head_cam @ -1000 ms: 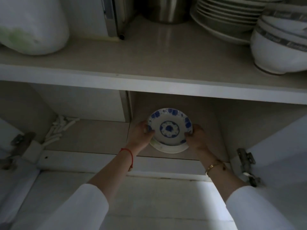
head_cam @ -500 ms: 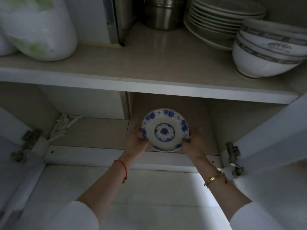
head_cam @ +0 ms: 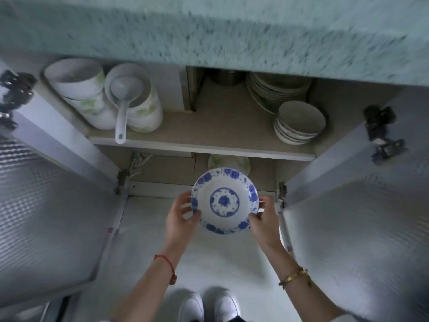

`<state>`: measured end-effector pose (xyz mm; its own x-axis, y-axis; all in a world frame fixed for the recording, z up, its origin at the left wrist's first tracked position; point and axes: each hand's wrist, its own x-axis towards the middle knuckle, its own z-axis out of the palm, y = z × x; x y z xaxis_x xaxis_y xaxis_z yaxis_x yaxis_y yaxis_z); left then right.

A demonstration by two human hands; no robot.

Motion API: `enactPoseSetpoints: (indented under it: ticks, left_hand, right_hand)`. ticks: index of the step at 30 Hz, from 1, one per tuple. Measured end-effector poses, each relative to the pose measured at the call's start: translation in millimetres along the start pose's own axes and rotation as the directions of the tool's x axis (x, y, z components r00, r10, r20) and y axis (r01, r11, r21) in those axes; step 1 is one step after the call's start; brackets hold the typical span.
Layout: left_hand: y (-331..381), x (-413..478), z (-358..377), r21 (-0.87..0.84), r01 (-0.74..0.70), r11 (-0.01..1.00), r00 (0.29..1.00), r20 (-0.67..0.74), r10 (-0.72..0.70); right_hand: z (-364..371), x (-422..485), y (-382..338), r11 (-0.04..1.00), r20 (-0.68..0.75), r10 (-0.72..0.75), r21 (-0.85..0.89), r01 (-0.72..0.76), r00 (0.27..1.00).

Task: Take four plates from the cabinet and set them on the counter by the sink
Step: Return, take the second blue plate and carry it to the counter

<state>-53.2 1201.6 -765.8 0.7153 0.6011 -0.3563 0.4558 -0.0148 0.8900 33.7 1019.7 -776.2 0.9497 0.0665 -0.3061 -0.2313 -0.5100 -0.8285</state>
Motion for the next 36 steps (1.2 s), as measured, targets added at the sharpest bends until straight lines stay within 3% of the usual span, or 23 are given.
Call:
enactPoseSetpoints:
  ticks: [6, 12, 18, 23, 28, 36]
  left_hand:
    - [138.1, -101.3, -54.8, -0.073, -0.014, 0.997, 0.998, 0.062, 0.018]
    - [282.6, -181.8, -92.6, -0.119, -0.140, 0.983, 0.983, 0.098, 0.152]
    - [413.1, -239.9, -97.6, -0.144, -0.258, 0.956, 0.922, 0.260, 0.288]
    - [482.0, -280.4, -67.0, -0.162, -0.335, 0.928, 0.808, 0.458, 0.372]
    - [519.6, -338.0, -4.8, -0.198, -0.336, 0.921, 0.663, 0.644, 0.381]
    - [550.5, -450.6, 138.8, -0.227, -0.309, 0.924, 0.444, 0.824, 0.351]
  right_hand:
    - [-95.6, -95.5, -127.4, 0.991, 0.008, 0.058, 0.123, -0.059, 0.998]
    - [-194.8, -169.8, -247.9, 0.979, -0.120, 0.034, 0.203, -0.009, 0.992]
    - [-294.9, -227.1, -329.6, 0.951, -0.283, 0.029, 0.304, 0.061, 0.959]
    - [-376.9, -273.4, -354.6, 0.922, -0.434, 0.068, 0.372, 0.110, 0.898]
    - [-458.7, -328.1, -337.1, 0.907, -0.644, 0.175, 0.400, 0.133, 0.745]
    - [-597.6, -399.2, -268.6, 0.896, -0.788, 0.307, 0.429, 0.119, 0.534]
